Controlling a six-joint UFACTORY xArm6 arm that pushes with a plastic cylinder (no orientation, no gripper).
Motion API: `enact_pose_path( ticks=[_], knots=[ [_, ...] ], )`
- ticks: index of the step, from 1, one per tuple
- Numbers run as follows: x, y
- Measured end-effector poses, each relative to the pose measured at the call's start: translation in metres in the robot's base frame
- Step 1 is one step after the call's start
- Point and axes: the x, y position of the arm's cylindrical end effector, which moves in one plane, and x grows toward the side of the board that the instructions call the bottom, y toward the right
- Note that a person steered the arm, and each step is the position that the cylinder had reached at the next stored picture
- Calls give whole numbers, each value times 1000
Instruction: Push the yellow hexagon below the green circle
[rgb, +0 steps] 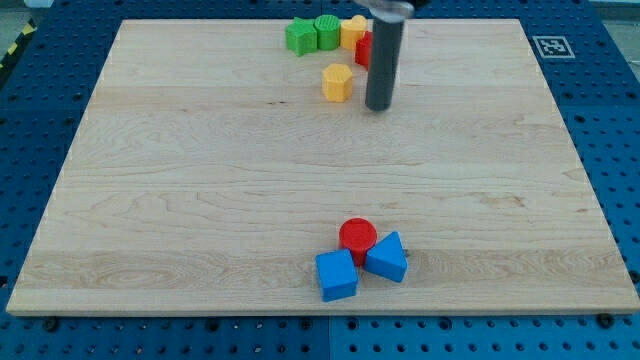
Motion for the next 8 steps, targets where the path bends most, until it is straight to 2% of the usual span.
enact_pose_path(
  ticks=[1, 3, 4, 5, 7, 8],
  knots=[
    [13, -19],
    [-34, -54],
    [-36, -54],
    [-10, -52],
    [-66, -51],
    [-77, -51]
  ],
)
